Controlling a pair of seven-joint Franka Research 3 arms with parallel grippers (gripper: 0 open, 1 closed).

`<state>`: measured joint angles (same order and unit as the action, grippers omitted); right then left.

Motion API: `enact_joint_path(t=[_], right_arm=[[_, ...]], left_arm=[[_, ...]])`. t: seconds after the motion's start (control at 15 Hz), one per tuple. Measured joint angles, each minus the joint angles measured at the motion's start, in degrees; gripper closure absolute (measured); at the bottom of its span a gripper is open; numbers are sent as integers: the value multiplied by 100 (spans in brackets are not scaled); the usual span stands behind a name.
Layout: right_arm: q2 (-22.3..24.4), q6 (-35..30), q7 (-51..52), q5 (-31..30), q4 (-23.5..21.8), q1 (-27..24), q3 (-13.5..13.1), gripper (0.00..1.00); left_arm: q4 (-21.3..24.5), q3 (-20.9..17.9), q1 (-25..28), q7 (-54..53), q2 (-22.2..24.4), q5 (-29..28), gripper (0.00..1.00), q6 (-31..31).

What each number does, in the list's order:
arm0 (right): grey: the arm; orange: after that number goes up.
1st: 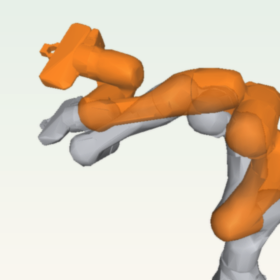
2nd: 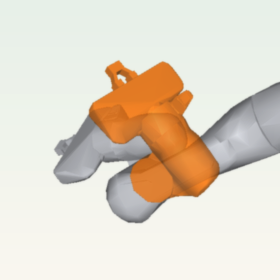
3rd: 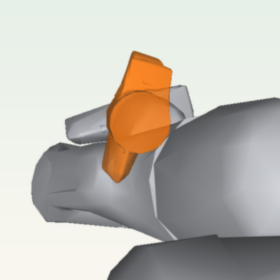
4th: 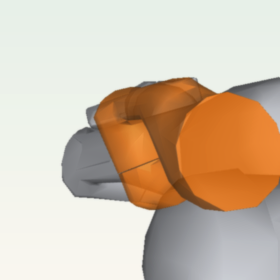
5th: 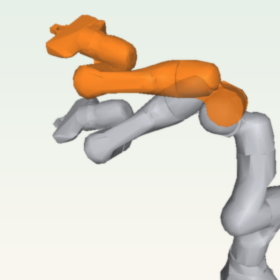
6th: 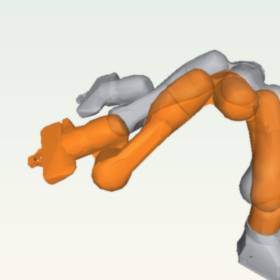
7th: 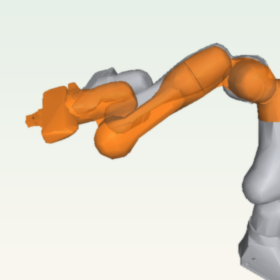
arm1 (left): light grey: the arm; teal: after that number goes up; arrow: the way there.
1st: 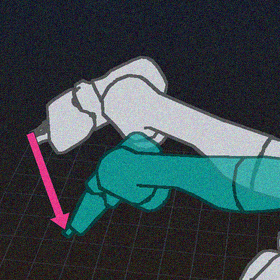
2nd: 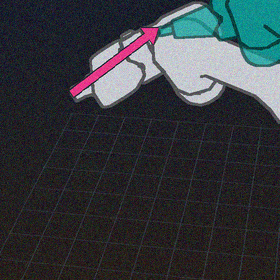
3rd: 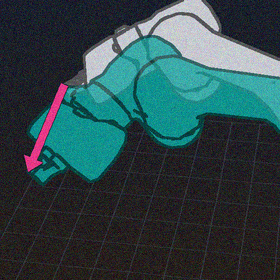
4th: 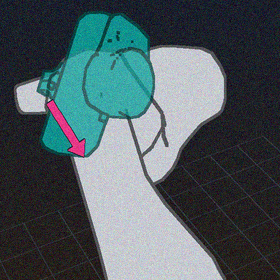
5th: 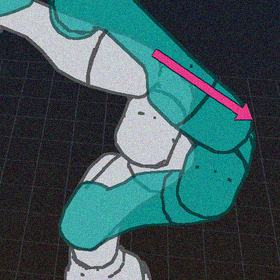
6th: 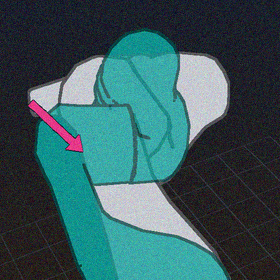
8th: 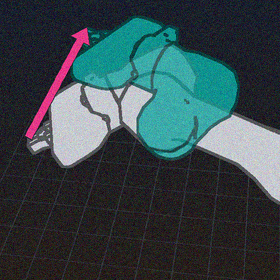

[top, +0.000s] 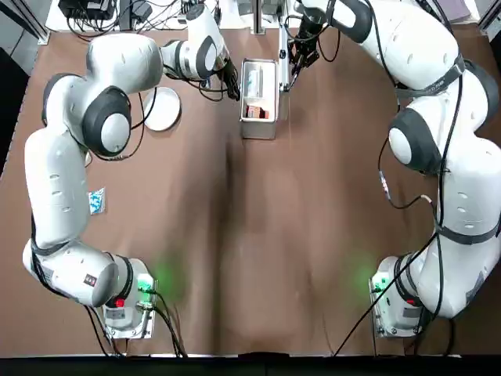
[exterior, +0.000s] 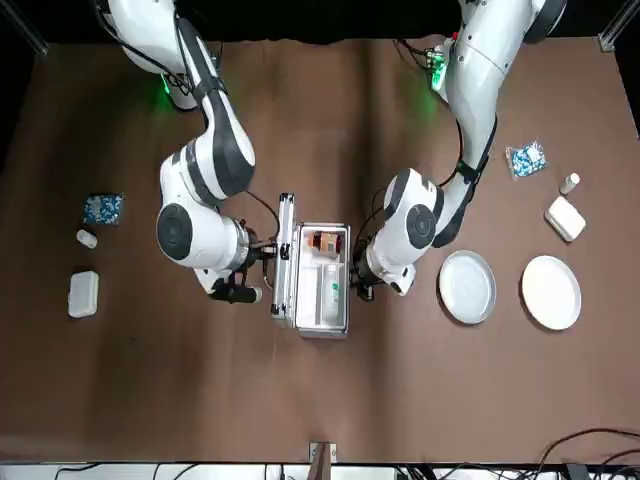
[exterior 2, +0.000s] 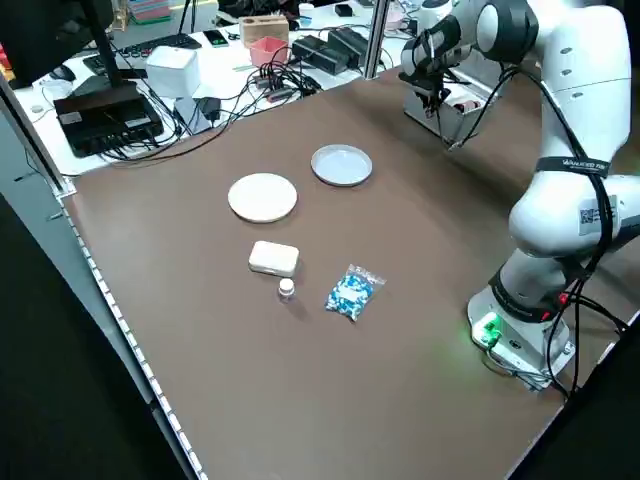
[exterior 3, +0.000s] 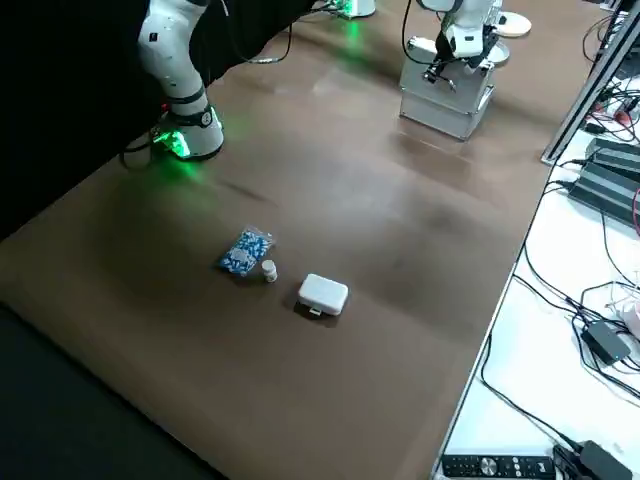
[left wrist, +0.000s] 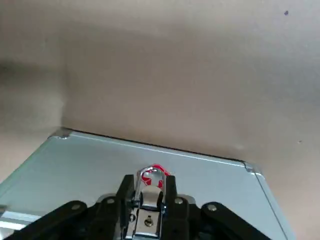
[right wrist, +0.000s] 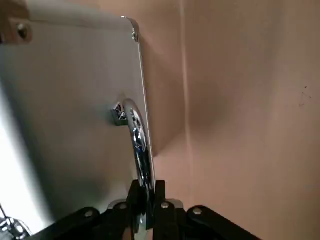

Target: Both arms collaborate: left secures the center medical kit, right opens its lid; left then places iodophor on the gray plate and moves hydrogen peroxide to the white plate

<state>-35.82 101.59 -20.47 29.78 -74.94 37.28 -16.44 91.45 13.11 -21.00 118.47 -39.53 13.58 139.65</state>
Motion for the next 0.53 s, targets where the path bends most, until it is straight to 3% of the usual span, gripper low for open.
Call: enact_joint_path(t=[0.4, 0.53], right_arm=[[1, -36, 425, 140, -71, -127, 33, 87], [-9, -89, 697, 230, -94, -201, 48, 86]], left_arm=[[-8, 2, 0, 0, 0, 0, 70, 0], [-33, 1, 0, 0, 1, -64, 61, 2]])
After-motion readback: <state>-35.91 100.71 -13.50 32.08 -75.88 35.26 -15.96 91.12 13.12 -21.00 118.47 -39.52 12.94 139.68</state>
